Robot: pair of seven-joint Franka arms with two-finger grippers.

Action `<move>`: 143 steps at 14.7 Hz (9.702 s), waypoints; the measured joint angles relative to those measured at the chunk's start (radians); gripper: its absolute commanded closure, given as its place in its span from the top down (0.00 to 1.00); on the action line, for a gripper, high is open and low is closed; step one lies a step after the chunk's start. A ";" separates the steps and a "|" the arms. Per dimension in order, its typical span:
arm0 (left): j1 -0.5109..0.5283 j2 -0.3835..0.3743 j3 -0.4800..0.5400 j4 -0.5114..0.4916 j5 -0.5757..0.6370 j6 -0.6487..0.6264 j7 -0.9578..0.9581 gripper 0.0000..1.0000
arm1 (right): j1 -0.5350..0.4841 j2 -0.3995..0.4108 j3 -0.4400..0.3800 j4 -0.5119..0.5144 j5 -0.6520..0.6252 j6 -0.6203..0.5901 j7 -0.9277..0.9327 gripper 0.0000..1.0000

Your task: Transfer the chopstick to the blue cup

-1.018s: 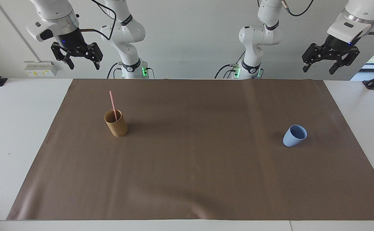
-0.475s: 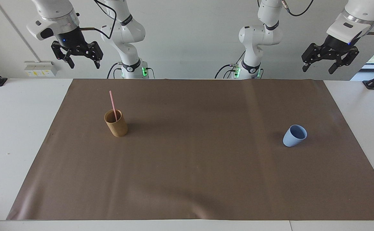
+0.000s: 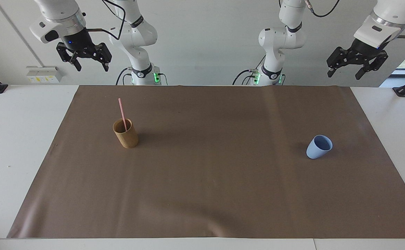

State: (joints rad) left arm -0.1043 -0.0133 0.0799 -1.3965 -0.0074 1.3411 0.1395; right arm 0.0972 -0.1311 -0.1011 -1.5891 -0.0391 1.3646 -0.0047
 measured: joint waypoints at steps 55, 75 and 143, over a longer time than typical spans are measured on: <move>0.080 0.030 0.008 -0.120 0.000 0.232 0.077 1.00 | 0.000 -0.006 0.000 -0.017 0.000 0.000 0.000 1.00; 0.165 0.281 0.005 -0.476 -0.050 0.791 0.185 0.93 | 0.000 -0.006 0.000 -0.019 0.000 0.000 0.000 1.00; -0.463 0.006 -0.003 -0.497 -0.064 0.734 -0.541 1.00 | 0.028 -0.015 0.005 -0.581 0.032 0.527 -0.040 0.09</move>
State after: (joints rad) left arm -0.5674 -0.0077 0.0770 -1.8931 -0.0713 2.0754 -0.4010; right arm 0.1253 -0.1463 -0.0963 -2.1700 -0.0068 1.8916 -0.0445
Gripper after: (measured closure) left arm 0.000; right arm 0.480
